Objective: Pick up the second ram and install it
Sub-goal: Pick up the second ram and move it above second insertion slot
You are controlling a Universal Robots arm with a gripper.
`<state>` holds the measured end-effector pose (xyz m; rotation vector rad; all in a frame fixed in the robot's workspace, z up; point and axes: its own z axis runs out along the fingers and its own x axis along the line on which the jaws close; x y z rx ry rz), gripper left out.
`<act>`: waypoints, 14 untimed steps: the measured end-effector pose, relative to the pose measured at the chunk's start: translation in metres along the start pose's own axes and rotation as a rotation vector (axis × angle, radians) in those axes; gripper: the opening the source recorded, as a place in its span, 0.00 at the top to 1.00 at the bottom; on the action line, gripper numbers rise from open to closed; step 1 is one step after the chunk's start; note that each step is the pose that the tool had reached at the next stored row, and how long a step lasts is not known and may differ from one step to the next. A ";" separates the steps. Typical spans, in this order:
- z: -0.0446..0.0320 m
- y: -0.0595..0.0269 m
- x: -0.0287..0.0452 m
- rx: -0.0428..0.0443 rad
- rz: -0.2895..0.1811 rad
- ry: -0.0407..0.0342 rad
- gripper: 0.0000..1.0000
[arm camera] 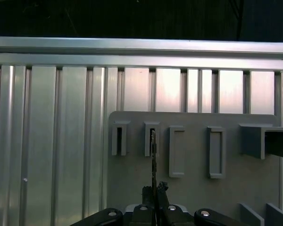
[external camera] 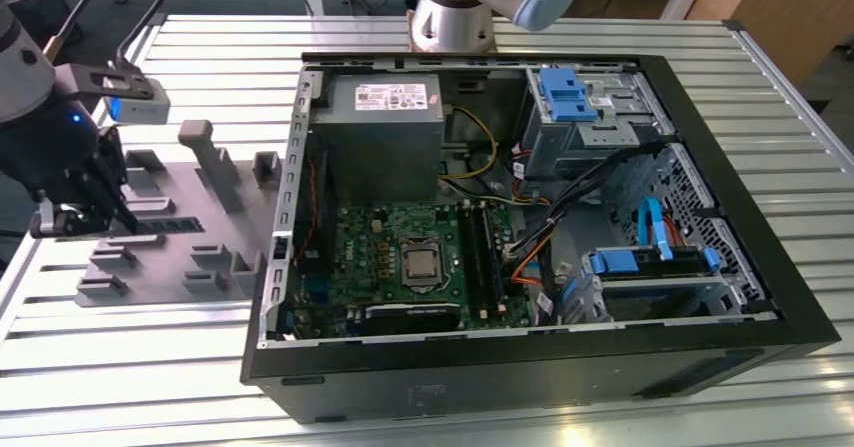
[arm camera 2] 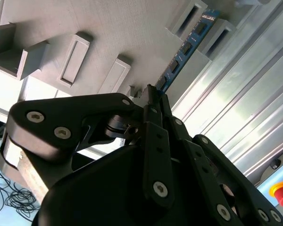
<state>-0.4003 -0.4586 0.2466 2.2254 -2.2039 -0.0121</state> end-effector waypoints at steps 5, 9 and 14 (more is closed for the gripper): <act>-0.0014 0.0000 0.0000 0.0000 0.000 0.0000 0.86; -0.0025 0.0001 0.0000 0.0000 0.000 0.0000 0.86; -0.0031 0.0001 0.0000 -0.0001 0.000 0.0001 0.86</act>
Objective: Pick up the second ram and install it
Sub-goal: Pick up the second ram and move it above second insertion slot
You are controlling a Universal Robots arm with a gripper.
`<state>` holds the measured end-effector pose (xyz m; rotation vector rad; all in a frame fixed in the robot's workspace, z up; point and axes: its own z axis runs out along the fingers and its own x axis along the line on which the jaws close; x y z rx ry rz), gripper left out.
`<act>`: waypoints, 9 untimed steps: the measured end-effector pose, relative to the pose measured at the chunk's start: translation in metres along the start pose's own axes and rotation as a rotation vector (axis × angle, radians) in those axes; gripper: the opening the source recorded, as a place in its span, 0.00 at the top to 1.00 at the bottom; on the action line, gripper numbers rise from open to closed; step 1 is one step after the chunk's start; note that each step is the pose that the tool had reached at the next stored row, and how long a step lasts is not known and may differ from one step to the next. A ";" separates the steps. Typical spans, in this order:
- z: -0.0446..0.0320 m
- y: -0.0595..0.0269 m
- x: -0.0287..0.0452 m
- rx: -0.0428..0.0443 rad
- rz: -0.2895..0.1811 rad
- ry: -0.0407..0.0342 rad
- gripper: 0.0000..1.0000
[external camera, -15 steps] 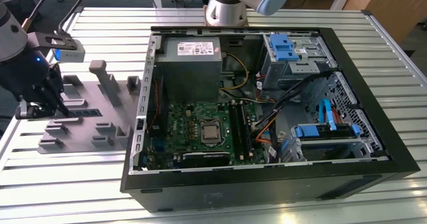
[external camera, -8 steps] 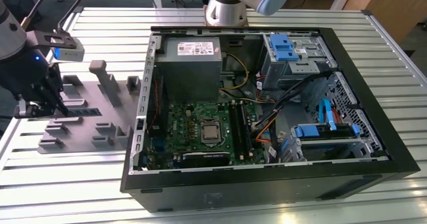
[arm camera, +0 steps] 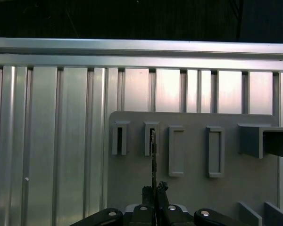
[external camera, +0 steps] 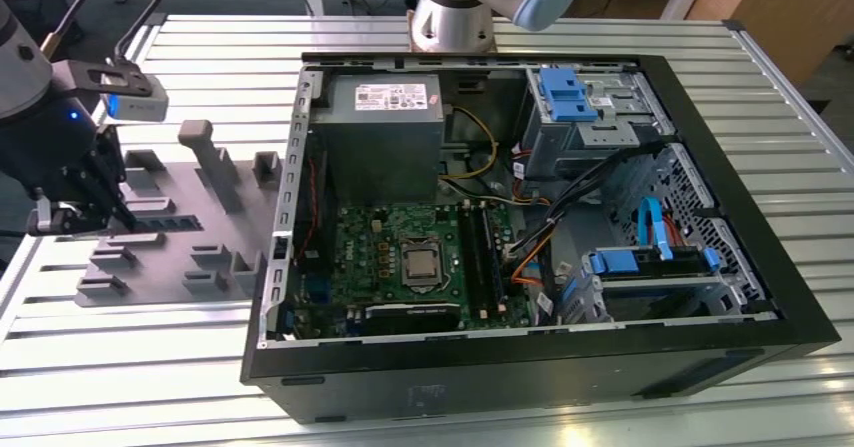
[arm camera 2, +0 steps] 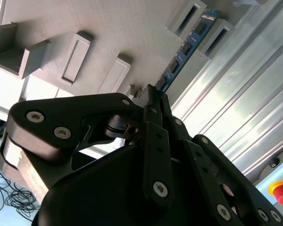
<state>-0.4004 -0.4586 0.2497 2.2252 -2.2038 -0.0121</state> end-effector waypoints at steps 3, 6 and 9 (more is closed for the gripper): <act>-0.0018 0.0000 0.0000 -0.0002 0.000 0.0002 0.86; -0.0047 0.0000 0.0000 0.0000 0.000 0.0000 0.86; -0.0070 0.0000 0.0000 0.0001 0.000 0.0000 0.86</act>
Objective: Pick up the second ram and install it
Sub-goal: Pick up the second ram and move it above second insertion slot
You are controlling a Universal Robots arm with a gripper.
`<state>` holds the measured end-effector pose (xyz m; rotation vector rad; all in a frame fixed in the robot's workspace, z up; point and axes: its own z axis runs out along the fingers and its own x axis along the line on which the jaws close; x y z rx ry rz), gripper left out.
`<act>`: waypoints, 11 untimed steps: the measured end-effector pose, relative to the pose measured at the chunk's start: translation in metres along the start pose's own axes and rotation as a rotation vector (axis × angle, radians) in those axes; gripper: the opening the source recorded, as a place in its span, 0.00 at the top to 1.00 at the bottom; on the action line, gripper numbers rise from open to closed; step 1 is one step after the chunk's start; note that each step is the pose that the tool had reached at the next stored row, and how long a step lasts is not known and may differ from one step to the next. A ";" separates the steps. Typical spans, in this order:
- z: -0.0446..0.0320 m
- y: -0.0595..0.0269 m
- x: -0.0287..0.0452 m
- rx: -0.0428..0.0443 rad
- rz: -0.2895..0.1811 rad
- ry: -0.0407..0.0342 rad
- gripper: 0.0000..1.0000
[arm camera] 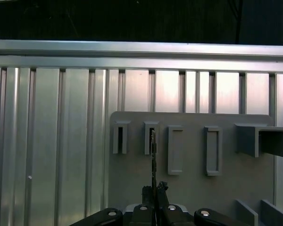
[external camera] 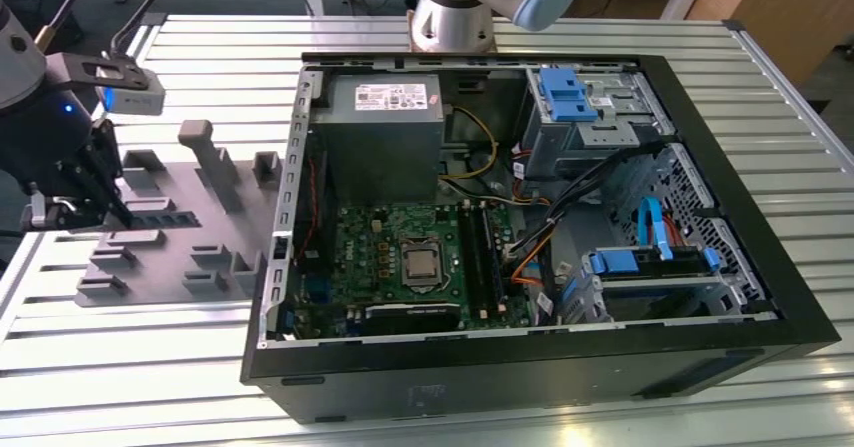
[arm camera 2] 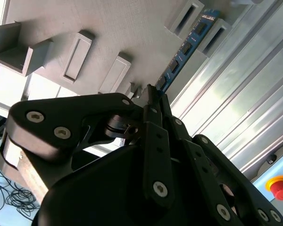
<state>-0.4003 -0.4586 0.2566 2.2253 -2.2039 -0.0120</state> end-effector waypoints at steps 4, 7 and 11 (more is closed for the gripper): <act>-0.0026 0.0001 0.0000 0.0000 0.000 0.0000 0.86; -0.0047 0.0001 0.0000 0.0000 0.000 0.0000 0.86; -0.0076 0.0001 0.0000 -0.0001 0.000 0.0001 0.86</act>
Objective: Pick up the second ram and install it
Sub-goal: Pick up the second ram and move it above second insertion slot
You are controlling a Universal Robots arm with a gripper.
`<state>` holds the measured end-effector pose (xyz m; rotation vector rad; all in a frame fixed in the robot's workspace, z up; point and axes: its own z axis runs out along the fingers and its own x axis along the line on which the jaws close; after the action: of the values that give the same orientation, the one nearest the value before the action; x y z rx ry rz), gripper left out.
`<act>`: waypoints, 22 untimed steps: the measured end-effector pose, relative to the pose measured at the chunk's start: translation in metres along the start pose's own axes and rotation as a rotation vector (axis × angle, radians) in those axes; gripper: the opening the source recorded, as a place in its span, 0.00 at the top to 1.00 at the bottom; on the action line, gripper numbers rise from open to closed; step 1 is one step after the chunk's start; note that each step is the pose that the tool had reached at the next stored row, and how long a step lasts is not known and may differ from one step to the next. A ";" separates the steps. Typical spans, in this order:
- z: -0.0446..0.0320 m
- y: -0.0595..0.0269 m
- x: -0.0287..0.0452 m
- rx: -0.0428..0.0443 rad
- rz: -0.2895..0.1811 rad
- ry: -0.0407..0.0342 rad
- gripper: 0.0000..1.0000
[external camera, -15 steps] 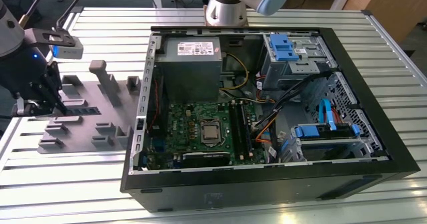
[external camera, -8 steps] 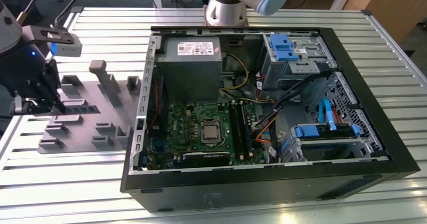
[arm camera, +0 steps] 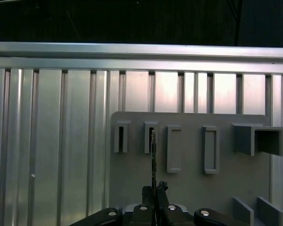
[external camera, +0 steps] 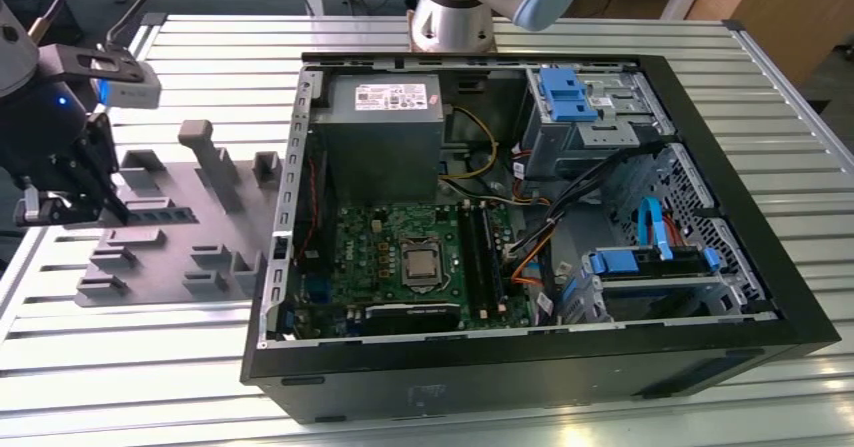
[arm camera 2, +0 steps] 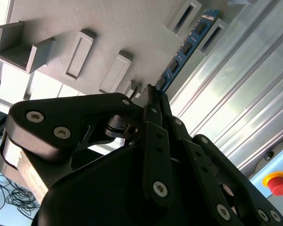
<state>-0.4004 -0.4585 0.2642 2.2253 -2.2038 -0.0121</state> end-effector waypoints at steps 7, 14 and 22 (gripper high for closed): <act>-0.0053 0.0001 0.0000 0.0000 0.000 0.0000 0.86; -0.0104 0.0001 0.0000 0.0000 0.000 0.0000 0.86; -0.0167 0.0002 0.0000 0.0000 0.000 0.0000 0.86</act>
<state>-0.4004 -0.4585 0.2809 2.2252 -2.2039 -0.0121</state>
